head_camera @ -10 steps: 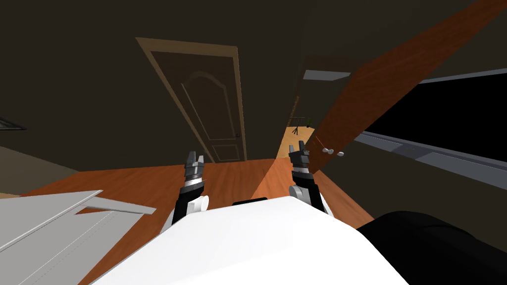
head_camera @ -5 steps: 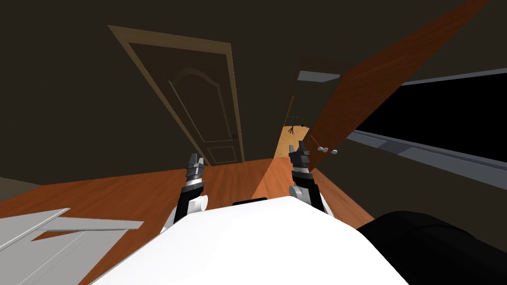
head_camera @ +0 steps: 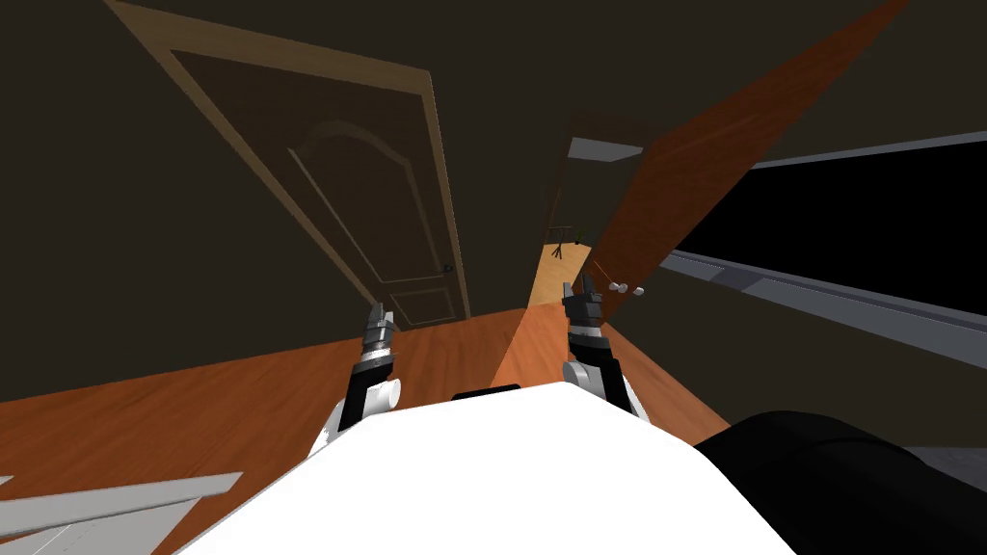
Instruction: Push the door open
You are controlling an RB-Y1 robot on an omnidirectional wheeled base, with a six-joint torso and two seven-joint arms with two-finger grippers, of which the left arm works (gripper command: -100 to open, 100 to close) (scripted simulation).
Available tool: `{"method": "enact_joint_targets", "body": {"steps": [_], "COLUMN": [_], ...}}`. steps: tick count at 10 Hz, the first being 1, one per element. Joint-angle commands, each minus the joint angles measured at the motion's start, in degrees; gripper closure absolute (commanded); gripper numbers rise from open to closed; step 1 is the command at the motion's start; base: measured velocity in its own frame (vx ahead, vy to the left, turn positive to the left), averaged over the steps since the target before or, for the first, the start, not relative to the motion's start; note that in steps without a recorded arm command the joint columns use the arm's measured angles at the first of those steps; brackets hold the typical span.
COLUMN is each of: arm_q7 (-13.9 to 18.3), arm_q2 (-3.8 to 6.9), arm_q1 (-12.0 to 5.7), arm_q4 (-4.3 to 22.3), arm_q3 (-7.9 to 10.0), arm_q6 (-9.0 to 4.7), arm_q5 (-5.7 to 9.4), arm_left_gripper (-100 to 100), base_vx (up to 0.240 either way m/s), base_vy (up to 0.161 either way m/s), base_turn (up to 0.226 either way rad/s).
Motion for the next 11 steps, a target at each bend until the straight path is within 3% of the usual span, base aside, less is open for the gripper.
{"method": "enact_joint_targets", "body": {"steps": [1, 3, 9, 11], "arm_q7": [0.31, 0.83, 1.63, 2.17], "arm_q2": [0.50, 1.41, 2.78, 3.69], "arm_q1": [-0.92, -2.87, -5.87, -7.90], "arm_q4": [2.86, 6.59, 14.91, 18.82], "arm_q3": [1.11, 3.16, 6.29, 8.42], "arm_q6": [-0.52, -1.01, -1.74, -2.24], "arm_q5": [-0.09, -0.24, -0.47, -0.63], "arm_left_gripper": [-100, -100, -100, -100], "base_vx": [0.056, 0.079, 0.056, 0.067], "base_vy": [0.014, 0.030, 0.014, 0.018], "base_turn": [-0.134, -0.235, -0.105, -0.173]}}
